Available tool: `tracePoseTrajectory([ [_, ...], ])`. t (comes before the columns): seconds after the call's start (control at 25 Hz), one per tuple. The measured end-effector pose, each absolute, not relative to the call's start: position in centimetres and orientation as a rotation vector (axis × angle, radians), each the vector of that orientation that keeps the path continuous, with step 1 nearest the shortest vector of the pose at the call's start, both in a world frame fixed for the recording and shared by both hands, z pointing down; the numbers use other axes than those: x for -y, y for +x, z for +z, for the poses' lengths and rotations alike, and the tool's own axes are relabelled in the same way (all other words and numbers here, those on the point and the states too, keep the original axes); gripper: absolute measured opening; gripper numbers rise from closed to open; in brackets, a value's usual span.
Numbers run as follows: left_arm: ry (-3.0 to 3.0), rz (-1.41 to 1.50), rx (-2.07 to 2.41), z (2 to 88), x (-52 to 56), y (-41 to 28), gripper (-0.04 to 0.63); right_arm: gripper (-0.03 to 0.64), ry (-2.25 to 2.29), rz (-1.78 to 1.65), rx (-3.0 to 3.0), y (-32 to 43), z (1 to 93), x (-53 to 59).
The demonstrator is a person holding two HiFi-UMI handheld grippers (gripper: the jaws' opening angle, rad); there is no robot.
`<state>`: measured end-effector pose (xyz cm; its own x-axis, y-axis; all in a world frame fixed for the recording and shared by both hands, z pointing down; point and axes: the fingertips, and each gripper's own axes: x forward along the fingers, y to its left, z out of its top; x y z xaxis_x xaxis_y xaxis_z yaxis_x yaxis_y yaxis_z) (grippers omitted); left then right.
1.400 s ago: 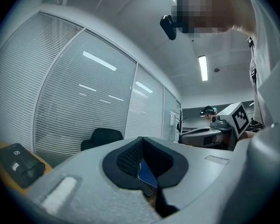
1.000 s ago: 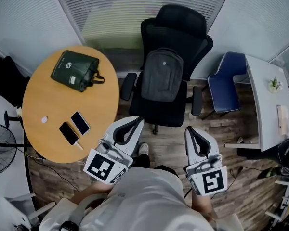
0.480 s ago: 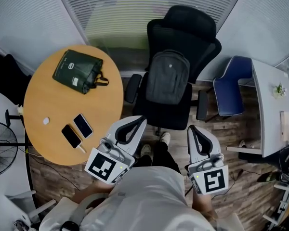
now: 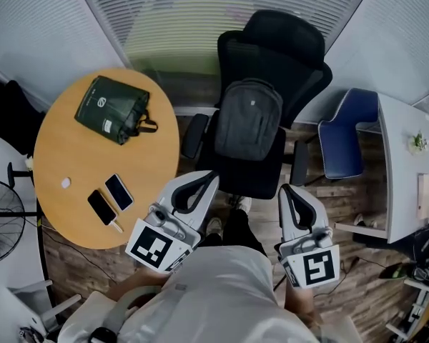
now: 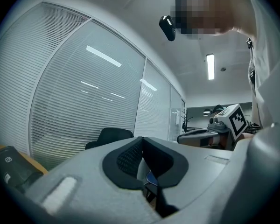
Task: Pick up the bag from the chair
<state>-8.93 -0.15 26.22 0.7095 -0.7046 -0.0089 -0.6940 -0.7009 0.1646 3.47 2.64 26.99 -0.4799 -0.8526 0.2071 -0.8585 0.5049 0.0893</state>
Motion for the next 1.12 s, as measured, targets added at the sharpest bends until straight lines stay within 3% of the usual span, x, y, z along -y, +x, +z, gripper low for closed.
tracePoseTrajectory([
  [1.12, 2.8, -0.077, 1.115, 25.8, 14.0, 5.5, 0.005, 0.003, 1.481, 0.034, 2.536, 17.6, 27.0, 11.2],
])
